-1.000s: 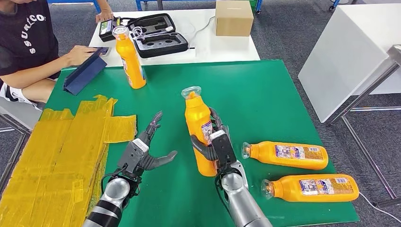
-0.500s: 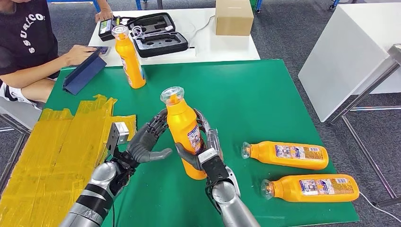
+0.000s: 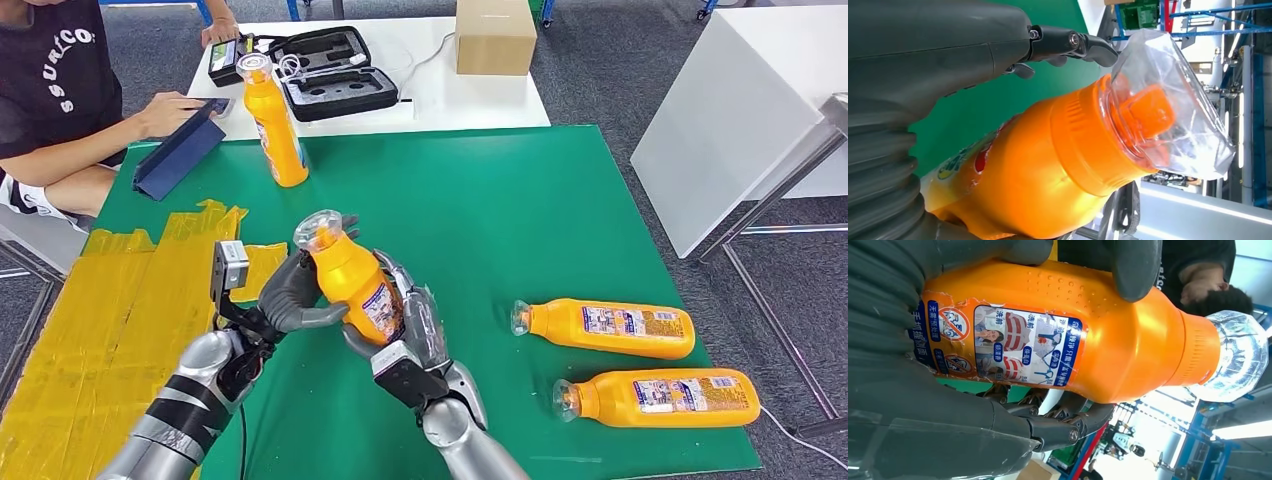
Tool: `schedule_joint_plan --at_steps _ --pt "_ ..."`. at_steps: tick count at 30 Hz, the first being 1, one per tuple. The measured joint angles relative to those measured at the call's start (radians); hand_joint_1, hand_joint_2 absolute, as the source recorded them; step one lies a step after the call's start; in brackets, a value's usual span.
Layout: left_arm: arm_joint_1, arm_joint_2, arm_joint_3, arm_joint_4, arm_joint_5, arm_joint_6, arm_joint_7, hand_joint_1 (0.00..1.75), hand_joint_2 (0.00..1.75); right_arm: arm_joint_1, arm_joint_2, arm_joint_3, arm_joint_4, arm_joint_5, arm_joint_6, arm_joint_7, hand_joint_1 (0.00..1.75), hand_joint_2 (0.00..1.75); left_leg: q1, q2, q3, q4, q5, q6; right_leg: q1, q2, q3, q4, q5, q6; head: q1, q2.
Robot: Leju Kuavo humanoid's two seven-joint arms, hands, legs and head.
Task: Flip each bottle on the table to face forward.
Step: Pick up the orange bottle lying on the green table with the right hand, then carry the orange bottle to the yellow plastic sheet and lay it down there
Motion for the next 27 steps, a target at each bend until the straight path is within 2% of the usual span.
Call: schedule_joint_plan --at_steps 10,11,14,15,18,27 --pt "0.000 0.010 -0.022 0.001 0.013 -0.007 -0.002 0.00 1.75 -0.011 0.008 0.027 0.033 0.029 -0.028 -0.001 1.75 1.75 0.000 0.000 0.000 0.000 0.000 0.000 0.000 0.000 0.000 0.000 0.000 0.000 0.000 0.000" --pt "0.000 0.011 -0.025 0.001 0.014 -0.007 -0.004 0.08 1.75 -0.013 0.009 0.032 0.037 0.032 -0.031 -0.001 1.75 1.75 0.000 0.000 0.000 0.000 0.000 0.000 0.000 0.000 0.000 0.000 0.000 0.000 0.000 0.000" --pt "0.000 0.011 -0.038 0.007 0.011 -0.001 -0.010 1.31 1.75 -0.017 0.009 0.044 0.047 0.038 -0.043 -0.002 1.75 1.75 0.000 0.000 0.000 0.000 0.000 0.000 0.000 0.000 0.000 0.000 0.000 0.000 0.000 0.000" --pt "0.000 0.011 -0.043 0.010 0.008 0.003 -0.012 1.67 1.75 -0.018 0.009 0.048 0.050 0.039 -0.048 -0.003 1.75 1.75 0.000 0.000 0.000 0.000 0.000 0.000 0.000 0.000 0.000 0.000 0.000 0.000 0.000 0.000" --pt "0.000 0.011 -0.054 0.020 0.000 0.012 -0.017 1.75 1.75 -0.021 0.010 0.059 0.053 0.039 -0.061 -0.003 1.75 1.75 0.000 0.000 0.000 0.000 0.000 0.000 0.000 0.000 0.000 0.000 0.000 0.000 0.000 0.000" --pt "-0.005 0.005 -0.069 0.046 -0.007 0.033 -0.038 1.75 1.75 -0.025 0.009 0.073 0.053 0.032 -0.090 0.008 1.75 1.75 0.000 0.000 0.000 0.000 0.000 0.000 0.000 0.000 0.000 0.000 0.000 0.000 0.000 0.000"
